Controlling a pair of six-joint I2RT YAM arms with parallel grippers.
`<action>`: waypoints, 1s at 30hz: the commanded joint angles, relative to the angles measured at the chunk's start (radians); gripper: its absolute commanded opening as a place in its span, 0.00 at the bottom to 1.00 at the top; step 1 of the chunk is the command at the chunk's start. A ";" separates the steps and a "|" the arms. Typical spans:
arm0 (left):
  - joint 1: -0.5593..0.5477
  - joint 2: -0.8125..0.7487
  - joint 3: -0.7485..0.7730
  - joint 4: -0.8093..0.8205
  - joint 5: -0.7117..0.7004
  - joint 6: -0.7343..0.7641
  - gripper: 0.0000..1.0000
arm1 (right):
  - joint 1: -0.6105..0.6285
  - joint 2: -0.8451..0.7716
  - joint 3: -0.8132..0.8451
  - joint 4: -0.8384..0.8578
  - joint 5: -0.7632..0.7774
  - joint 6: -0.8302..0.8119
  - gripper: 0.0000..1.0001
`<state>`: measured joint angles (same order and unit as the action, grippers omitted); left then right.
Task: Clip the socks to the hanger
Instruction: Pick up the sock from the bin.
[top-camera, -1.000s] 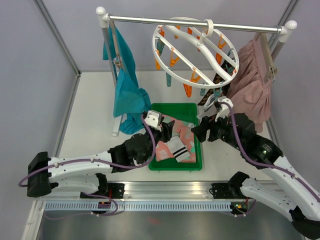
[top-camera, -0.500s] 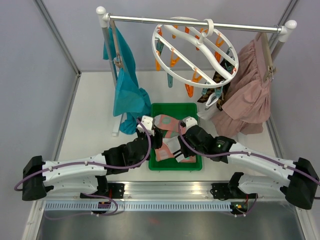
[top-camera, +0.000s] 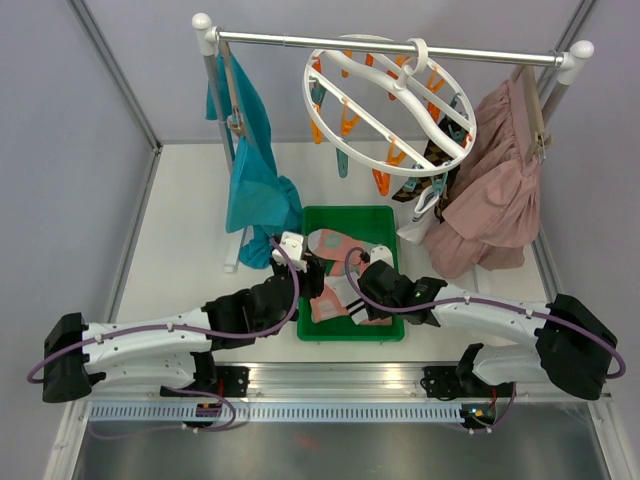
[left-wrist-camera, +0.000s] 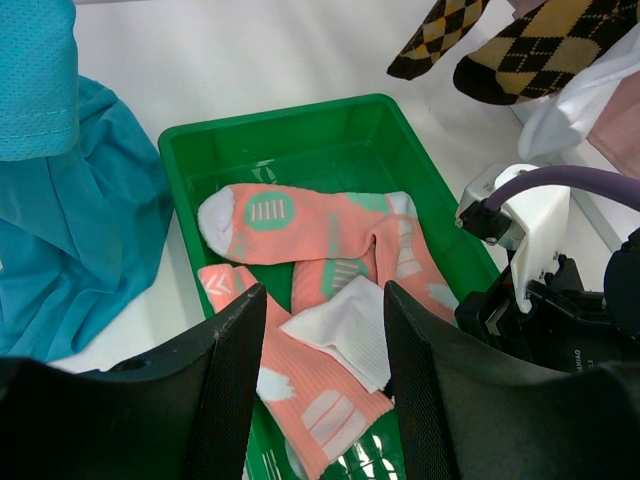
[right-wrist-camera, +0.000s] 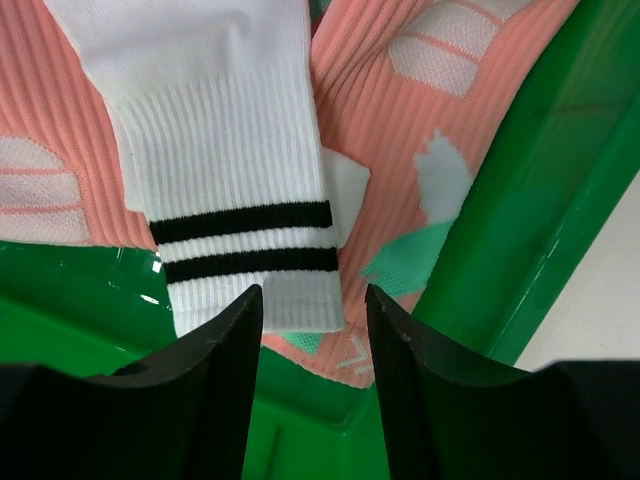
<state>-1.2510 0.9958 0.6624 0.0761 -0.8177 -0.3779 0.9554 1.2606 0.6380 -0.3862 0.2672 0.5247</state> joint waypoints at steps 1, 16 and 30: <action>0.010 0.006 -0.015 0.016 0.012 -0.030 0.57 | 0.002 0.010 -0.015 0.061 0.001 0.037 0.52; 0.012 0.014 -0.035 0.017 0.037 -0.049 0.56 | 0.002 -0.024 0.025 0.032 -0.029 0.038 0.02; 0.012 -0.071 -0.262 0.419 0.270 0.165 0.68 | 0.002 -0.195 0.278 -0.132 0.059 0.044 0.00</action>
<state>-1.2438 0.9562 0.4759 0.2848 -0.6544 -0.3187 0.9554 1.0721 0.8398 -0.4717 0.2752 0.5545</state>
